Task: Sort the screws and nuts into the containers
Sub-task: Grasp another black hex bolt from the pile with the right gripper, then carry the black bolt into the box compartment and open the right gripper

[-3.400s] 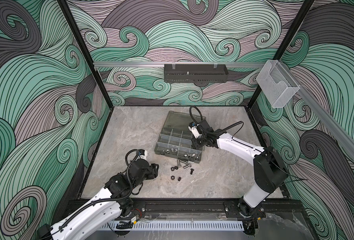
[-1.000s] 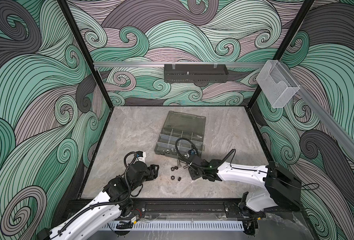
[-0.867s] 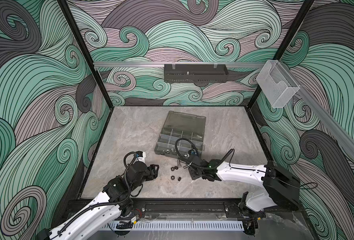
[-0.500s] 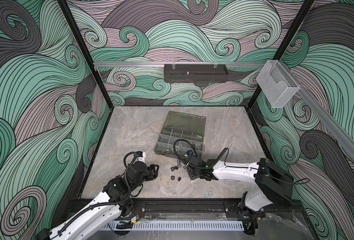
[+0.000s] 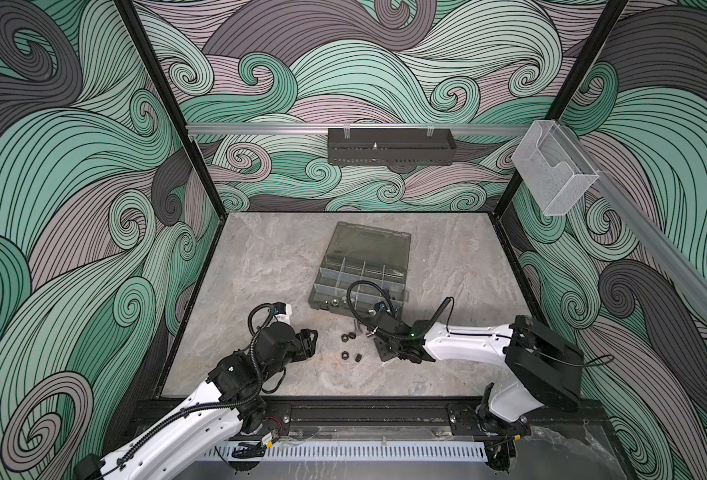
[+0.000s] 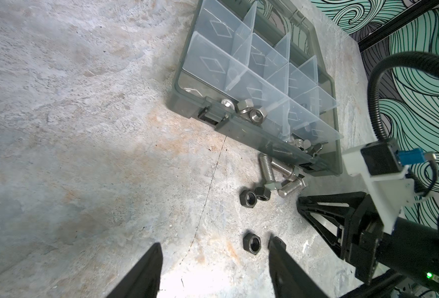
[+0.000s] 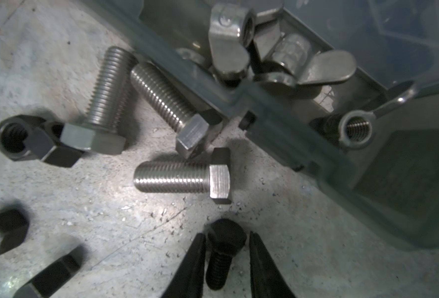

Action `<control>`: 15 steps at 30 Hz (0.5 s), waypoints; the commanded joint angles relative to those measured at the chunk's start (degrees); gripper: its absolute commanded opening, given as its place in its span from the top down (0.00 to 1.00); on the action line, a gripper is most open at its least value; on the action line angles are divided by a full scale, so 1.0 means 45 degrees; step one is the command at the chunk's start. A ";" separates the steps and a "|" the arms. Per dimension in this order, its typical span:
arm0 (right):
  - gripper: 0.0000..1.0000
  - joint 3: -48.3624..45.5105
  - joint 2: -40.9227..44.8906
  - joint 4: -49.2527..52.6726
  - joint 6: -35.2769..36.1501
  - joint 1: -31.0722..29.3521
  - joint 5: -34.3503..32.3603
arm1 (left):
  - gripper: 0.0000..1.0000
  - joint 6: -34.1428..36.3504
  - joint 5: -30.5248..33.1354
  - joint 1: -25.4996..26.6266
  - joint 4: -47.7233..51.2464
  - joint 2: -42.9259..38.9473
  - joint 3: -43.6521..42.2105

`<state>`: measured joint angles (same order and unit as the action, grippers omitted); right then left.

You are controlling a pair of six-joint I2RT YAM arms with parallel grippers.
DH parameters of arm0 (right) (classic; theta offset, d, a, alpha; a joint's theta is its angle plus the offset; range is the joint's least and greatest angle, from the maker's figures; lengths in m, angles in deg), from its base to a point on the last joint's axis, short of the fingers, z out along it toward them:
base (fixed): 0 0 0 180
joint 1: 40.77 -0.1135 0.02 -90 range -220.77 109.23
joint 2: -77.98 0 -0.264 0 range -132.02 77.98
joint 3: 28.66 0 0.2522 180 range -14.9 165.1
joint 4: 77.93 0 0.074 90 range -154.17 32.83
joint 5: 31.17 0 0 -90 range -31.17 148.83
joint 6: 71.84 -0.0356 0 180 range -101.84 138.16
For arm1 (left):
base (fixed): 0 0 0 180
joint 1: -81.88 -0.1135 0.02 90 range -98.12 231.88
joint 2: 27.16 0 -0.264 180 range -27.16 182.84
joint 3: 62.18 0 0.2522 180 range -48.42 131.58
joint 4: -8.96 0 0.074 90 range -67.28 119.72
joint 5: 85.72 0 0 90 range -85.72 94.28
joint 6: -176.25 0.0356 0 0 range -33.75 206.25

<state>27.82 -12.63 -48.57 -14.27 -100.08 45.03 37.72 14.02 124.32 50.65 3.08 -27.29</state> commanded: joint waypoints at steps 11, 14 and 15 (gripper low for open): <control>0.86 -0.0545 0.0377 0.0227 -0.0080 -0.0044 -0.0077 | 0.32 -0.0094 0.0003 -0.0094 0.0196 -0.0136 0.0036; 0.87 -0.0606 0.0646 0.0313 -0.0051 -0.0047 -0.0135 | 0.32 -0.0100 0.0041 -0.0095 0.0182 -0.0158 0.0022; 0.88 -0.0587 0.0768 0.0375 -0.0005 -0.0044 -0.0136 | 0.32 -0.0094 0.0031 -0.0099 0.0181 -0.0157 0.0044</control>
<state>25.94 -10.75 -49.34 -14.44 -100.13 45.23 37.72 14.04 124.32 50.65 2.97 -27.29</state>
